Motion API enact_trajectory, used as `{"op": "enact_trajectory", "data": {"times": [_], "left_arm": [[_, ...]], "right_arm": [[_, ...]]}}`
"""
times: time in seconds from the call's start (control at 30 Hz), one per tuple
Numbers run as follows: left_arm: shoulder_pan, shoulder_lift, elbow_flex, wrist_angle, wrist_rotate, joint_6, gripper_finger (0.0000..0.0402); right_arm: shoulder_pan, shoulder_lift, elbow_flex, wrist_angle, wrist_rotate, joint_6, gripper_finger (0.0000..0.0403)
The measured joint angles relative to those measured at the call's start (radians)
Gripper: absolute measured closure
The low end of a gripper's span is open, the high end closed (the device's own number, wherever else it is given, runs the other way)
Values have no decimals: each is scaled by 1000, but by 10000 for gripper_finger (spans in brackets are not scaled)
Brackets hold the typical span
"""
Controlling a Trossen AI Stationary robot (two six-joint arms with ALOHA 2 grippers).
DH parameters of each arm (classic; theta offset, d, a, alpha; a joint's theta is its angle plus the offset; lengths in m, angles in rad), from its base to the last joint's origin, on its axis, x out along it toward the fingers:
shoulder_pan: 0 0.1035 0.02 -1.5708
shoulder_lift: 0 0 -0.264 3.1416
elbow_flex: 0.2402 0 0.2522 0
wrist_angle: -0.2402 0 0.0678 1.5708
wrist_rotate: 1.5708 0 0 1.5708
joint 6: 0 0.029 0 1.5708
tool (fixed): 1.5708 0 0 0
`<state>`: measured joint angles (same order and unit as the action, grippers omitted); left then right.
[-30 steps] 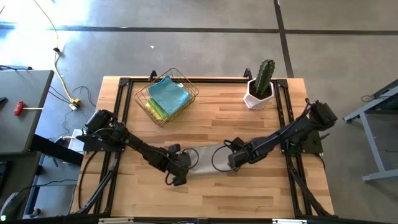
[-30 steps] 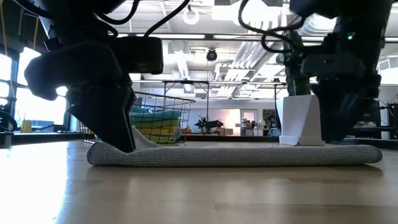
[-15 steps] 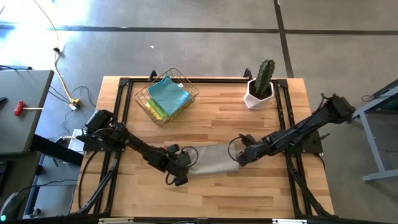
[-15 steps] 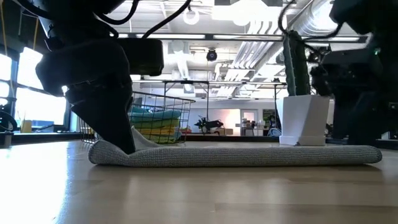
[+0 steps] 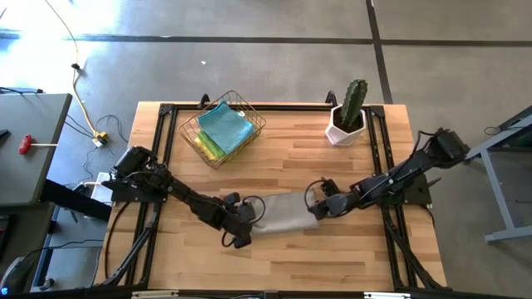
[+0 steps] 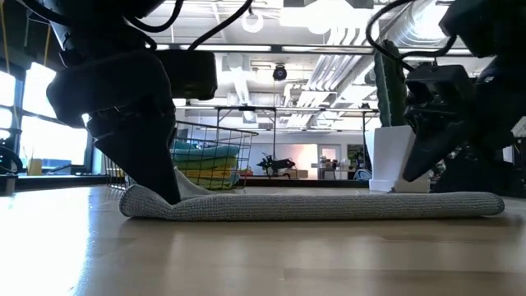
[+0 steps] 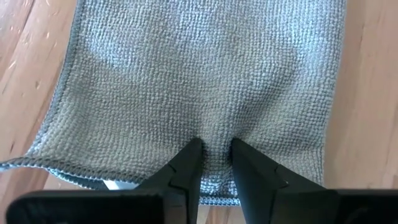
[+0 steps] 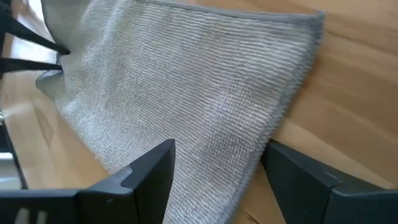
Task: Fold microfiber towels
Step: Fold the gray microfiber towel
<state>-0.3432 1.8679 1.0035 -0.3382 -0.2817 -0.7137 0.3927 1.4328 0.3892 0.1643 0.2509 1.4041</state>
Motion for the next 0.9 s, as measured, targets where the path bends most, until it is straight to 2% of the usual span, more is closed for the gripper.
{"op": "enact_trajectory", "data": {"times": [0.23, 0.33, 0.5, 0.7, 0.77, 0.9], "left_arm": [[0, 1, 0, 6, -14, 28, 325], [0, 1, 0, 6, -16, 28, 325], [0, 1, 0, 4, -18, 36, 326], [0, -7, 0, 1, -18, 90, 326], [0, -14, -1, -6, -18, 104, 326], [0, -51, -4, -27, -23, 132, 326]], "right_arm": [[0, 51, 68, -8, 5, -65, 166], [0, 67, 83, -9, 4, -77, 181], [-1, 75, 87, -16, 3, -70, 249], [0, 75, 87, -33, -1, -80, 378], [-1, 75, 88, -40, -20, -99, 394], [-9, 73, 89, -76, -46, -77, 389]]}}
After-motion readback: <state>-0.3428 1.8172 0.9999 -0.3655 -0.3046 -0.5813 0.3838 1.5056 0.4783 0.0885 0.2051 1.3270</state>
